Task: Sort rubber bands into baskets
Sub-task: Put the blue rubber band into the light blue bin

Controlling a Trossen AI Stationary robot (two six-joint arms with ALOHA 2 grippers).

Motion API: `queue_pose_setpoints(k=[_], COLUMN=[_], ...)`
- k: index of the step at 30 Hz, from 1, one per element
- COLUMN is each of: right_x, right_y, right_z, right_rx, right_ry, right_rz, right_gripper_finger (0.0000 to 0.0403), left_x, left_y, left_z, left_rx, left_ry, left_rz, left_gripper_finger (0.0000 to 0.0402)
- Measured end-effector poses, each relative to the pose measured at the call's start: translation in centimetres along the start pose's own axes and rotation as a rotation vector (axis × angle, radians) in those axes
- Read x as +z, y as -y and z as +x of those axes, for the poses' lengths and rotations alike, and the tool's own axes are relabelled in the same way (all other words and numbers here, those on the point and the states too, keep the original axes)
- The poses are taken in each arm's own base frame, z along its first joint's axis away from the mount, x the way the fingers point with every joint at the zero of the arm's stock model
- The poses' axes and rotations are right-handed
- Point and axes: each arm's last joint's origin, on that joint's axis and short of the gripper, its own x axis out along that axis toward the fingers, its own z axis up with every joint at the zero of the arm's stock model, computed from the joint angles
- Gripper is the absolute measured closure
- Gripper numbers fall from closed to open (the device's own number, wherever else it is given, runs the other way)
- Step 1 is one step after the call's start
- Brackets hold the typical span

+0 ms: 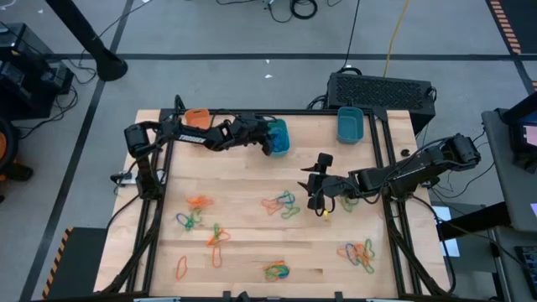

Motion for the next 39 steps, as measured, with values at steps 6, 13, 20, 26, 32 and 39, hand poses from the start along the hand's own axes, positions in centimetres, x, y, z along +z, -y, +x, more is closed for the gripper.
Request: queue_pose_setpoints(k=[6, 13, 20, 26, 32, 39], right_x=[0.0, -0.4, -1.1, -0.1, 0.5, 1.1], right_y=[0.0, -0.1, 0.1, 1.5, 0.7, -2.8], right_z=[0.0, -0.1, -0.8, -3.6, -5.3, -8.3], right_rx=[0.000, 0.007, 0.016, 0.050, 0.220, 0.616], right_ry=[-0.001, -0.040, -0.144, -0.392, -0.485, -0.669], right_rz=[-0.004, -0.029, 0.021, 0.213, 0.418, 0.564], right_gripper_finger=[0.0193, 0.0193, 0.0193, 0.0193, 0.0193, 0.0193], left_x=[0.6, 4.1, 4.2, 1.0, -1.5, -4.0], left_y=[0.0, 0.4, 2.4, 5.6, 10.7, 16.9], left_z=[-0.6, -4.9, -11.1, -14.3, -17.4, -19.4], left_rx=[0.000, -0.011, -0.043, -0.150, -0.285, -0.490], left_ry=[0.013, 0.071, -0.121, -0.210, -0.133, 0.081], left_rz=[0.004, 0.020, 0.102, 0.141, 0.201, 0.367], left_gripper_finger=[0.0192, 0.0192, 0.0191, 0.0191, 0.0191, 0.0191])
